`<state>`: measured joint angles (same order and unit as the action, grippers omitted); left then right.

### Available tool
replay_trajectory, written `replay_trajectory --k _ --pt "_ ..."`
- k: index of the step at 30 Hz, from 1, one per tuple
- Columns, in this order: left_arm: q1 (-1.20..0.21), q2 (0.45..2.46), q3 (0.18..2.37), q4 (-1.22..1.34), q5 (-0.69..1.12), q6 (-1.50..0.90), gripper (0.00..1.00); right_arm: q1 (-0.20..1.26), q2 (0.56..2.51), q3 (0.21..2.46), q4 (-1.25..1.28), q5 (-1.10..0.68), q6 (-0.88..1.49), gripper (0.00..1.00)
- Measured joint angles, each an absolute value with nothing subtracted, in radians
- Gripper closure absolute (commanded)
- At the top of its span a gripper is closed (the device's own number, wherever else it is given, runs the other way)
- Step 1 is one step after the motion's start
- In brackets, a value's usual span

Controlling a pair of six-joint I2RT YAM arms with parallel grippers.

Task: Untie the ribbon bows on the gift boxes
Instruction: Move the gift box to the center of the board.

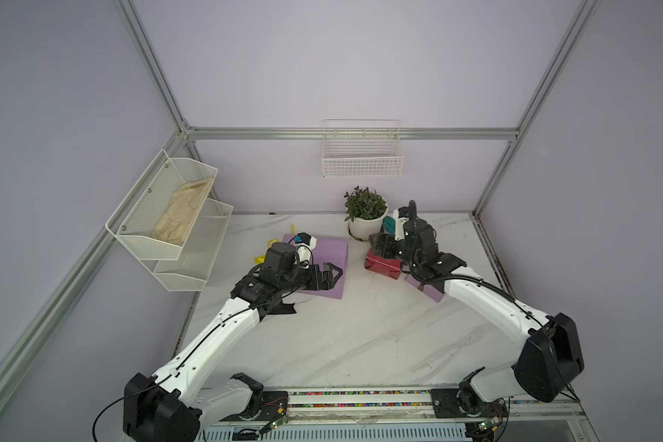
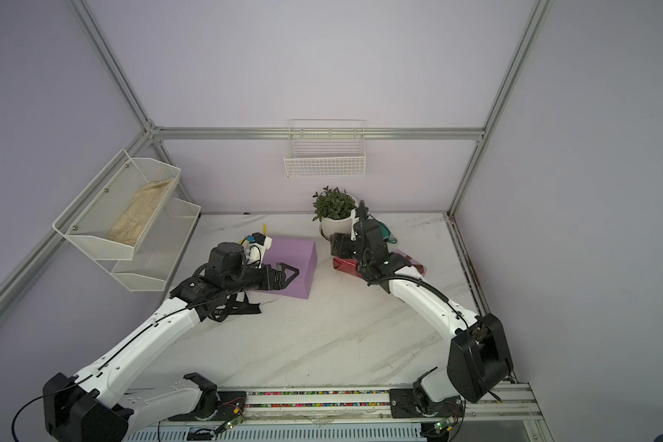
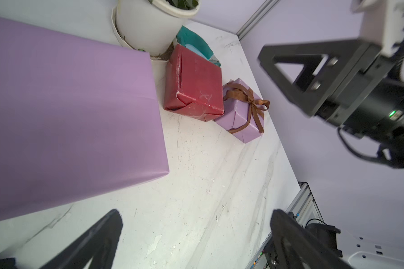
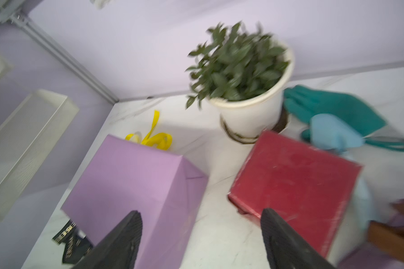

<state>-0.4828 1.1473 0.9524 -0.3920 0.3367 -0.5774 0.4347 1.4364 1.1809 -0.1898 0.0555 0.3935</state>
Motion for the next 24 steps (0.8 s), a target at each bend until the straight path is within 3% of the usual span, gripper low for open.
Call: replay_trajectory --k 6,11,18,24 --pt "-0.605 1.182 0.813 -0.236 0.290 -0.682 0.00 0.123 1.481 1.181 -0.247 -0.041 0.324 0.15" --pt "-0.686 1.237 0.796 -0.156 0.247 -0.700 0.00 -0.077 1.648 1.232 -0.287 -0.197 0.274 0.14" --pt "-0.702 1.261 0.714 -0.095 0.185 -0.697 0.00 -0.232 1.804 1.277 -0.323 -0.383 0.237 0.14" --pt "-0.686 1.316 0.701 -0.077 0.159 -0.691 0.00 -0.245 1.812 1.219 -0.340 -0.498 0.212 0.17"
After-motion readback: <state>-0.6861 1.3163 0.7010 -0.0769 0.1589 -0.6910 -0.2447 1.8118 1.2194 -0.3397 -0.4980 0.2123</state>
